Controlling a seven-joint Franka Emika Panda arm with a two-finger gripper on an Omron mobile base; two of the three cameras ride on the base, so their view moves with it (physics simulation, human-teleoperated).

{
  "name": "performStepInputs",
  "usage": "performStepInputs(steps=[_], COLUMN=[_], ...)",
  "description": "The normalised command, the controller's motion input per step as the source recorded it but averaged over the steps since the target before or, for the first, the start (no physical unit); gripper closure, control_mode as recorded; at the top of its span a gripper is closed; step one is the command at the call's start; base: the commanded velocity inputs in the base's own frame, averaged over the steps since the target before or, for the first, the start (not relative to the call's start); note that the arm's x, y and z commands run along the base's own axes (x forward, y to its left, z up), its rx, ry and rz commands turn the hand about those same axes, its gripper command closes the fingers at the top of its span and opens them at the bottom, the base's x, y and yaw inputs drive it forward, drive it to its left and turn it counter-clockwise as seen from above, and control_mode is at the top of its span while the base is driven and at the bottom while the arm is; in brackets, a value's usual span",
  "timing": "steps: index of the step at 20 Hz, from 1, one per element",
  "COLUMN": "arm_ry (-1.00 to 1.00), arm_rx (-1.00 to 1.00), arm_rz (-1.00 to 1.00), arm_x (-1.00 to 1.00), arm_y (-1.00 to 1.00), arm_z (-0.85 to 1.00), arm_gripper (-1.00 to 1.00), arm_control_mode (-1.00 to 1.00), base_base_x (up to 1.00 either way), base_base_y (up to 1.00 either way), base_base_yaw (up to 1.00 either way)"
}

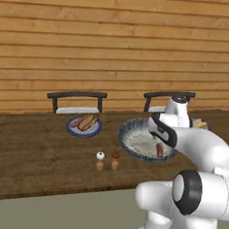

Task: Place one bun and one sausage from the bowl on each plate.

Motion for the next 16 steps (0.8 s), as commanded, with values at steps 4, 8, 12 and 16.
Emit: performStepInputs(steps=[4, 8, 12, 16], arm_ry=[0.04, 0.12, 0.04, 0.0], arm_rx=[-0.11, -0.08, -0.05, -0.03], arm_rz=[0.04, 0.06, 0.0, 0.0], arm_x=[0.08, 0.0, 0.0, 0.0], arm_y=[0.0, 0.0, 0.14, 0.09], arm_z=[-0.66, -0.54, -0.41, -0.44], arm_gripper=[-1.0, -1.0, -1.0, 1.0], arm_control_mode=[-1.0, -1.0, -1.0, -1.0], base_base_x=[0.0, 0.0, 0.0, 0.0], base_base_y=[0.0, 0.0, 0.0, 0.0], base_base_yaw=[0.0, 0.0, 0.0, 0.0])
